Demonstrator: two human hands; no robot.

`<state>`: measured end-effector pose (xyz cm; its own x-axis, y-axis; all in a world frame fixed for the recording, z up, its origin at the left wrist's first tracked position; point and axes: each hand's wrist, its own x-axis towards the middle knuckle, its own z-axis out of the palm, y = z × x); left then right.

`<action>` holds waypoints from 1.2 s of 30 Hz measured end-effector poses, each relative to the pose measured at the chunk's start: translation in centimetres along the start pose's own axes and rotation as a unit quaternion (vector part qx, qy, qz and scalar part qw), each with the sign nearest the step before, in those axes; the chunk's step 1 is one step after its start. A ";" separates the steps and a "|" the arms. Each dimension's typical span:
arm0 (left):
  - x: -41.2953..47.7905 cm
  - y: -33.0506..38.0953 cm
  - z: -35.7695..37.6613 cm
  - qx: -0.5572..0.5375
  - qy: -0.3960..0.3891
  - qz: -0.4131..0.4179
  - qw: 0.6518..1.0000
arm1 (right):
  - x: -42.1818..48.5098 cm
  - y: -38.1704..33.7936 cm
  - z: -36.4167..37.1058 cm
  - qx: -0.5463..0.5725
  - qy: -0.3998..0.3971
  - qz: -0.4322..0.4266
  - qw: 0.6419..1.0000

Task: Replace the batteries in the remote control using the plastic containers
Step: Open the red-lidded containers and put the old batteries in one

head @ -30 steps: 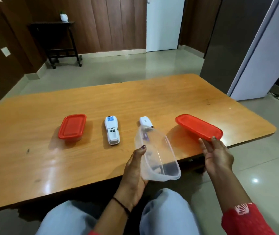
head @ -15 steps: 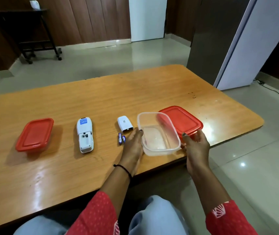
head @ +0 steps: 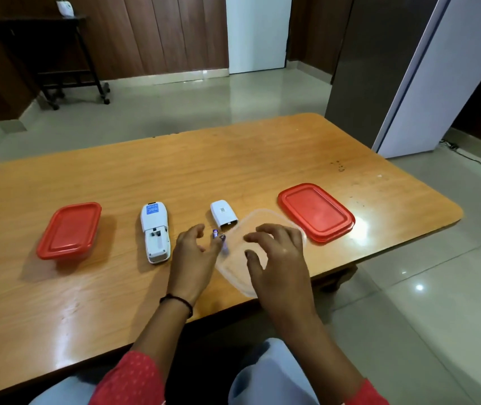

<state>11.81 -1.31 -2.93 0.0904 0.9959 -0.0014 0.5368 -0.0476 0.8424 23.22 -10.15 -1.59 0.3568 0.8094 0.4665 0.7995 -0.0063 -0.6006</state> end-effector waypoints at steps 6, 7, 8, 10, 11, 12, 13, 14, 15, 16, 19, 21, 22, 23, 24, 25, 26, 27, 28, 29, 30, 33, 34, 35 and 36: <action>-0.6 0.6 -0.1 -0.037 -0.060 0.008 0.997 | -0.1 2.3 1.3 -0.015 -0.041 0.062 0.997; -1.0 0.6 0.1 -0.056 -0.060 0.001 0.997 | 0.3 2.6 1.0 -0.014 -0.045 0.065 0.997; -1.3 0.7 0.4 -0.070 -0.060 -0.006 0.996 | 0.8 3.1 0.6 -0.014 -0.055 0.070 0.996; -1.9 0.9 0.9 -0.075 -0.059 -0.020 0.995 | 2.3 4.3 -0.2 -0.021 -0.077 0.082 0.993; -2.0 1.0 1.0 -0.080 -0.061 -0.025 0.995 | 3.1 4.8 -0.6 -0.030 -0.084 0.082 0.993; -2.1 1.1 1.2 -0.093 -0.063 -0.030 0.993 | 3.7 5.1 -0.9 -0.040 -0.088 0.079 0.992; -2.2 1.3 1.4 -0.113 -0.065 -0.040 0.991 | 4.3 5.2 -1.3 -0.046 -0.088 0.074 0.992; -2.2 1.4 1.6 -0.137 -0.070 -0.053 0.987 | 4.7 5.1 -1.6 -0.047 -0.085 0.067 0.993; -2.3 1.6 1.9 -0.161 -0.076 -0.067 0.982 | 4.9 4.6 -1.8 -0.043 -0.074 0.060 0.995; -2.4 1.7 2.2 -0.183 -0.083 -0.084 0.976 | 5.0 3.9 -2.0 -0.035 -0.057 0.045 0.997; -2.4 1.5 2.6 -0.234 -0.093 -0.105 0.962 | 3.8 0.5 -1.5 0.018 -0.004 -0.006 1.000; -1.8 0.7 1.8 -0.224 -0.051 -0.070 0.971 | 2.5 -2.1 -0.4 0.060 -0.007 -0.020 0.998; -1.3 0.2 1.1 -0.205 -0.020 -0.051 0.977 | 2.0 -3.1 0.3 0.072 -0.017 -0.023 0.997; -0.6 -0.3 0.2 -0.181 0.007 -0.037 0.983 | 1.7 -3.9 1.1 0.073 -0.032 -0.024 0.997; 0.1 -0.8 -0.6 -0.153 0.026 -0.027 0.987 | 1.6 -4.5 2.0 0.059 -0.056 -0.019 0.997; 0.8 -1.2 -1.3 -0.119 0.035 -0.019 0.992 | 1.8 -4.8 2.8 0.029 -0.092 -0.004 0.995; 1.5 -1.5 -1.8 -0.080 0.034 -0.012 0.996 | 2.2 -5.0 3.6 -0.007 -0.134 0.021 0.991; 2.1 -1.7 -2.0 -0.041 0.026 -0.006 0.999 | 2.8 -5.0 4.4 -0.045 -0.178 0.051 0.982; 2.6 -1.8 -2.1 -0.010 0.013 0.000 1.000 | 3.3 -5.2 5.0 -0.077 -0.212 0.077 0.971; 3.1 -1.8 -2.0 0.012 -0.001 0.005 1.000 | 3.8 -5.3 5.5 -0.104 -0.233 0.090 0.963; 3.4 -1.8 -1.9 0.028 -0.014 0.010 0.999 | 4.0 -5.4 5.9 -0.127 -0.244 0.090 0.957; 3.9 -1.6 -1.7 0.061 -0.052 0.017 0.997 | 4.1 -5.5 6.7 -0.189 -0.264 0.056 0.944; 3.9 -1.7 -1.8 0.067 -0.061 0.016 0.996 | 4.1 -5.4 6.9 -0.200 -0.262 0.054 0.943; 3.9 -1.7 -1.8 0.073 -0.069 0.016 0.995 | 4.1 -5.3 6.9 -0.200 -0.260 0.060 0.943; 3.9 -1.7 -1.8 0.075 -0.074 0.016 0.994 | 4.2 -5.3 6.8 -0.192 -0.260 0.069 0.944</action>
<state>9.77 2.78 -3.39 0.2260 0.9720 -0.0637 0.6499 -0.1017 0.7532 17.21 -2.75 -0.92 0.2647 0.9634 -0.0418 0.9143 -0.2645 -0.3068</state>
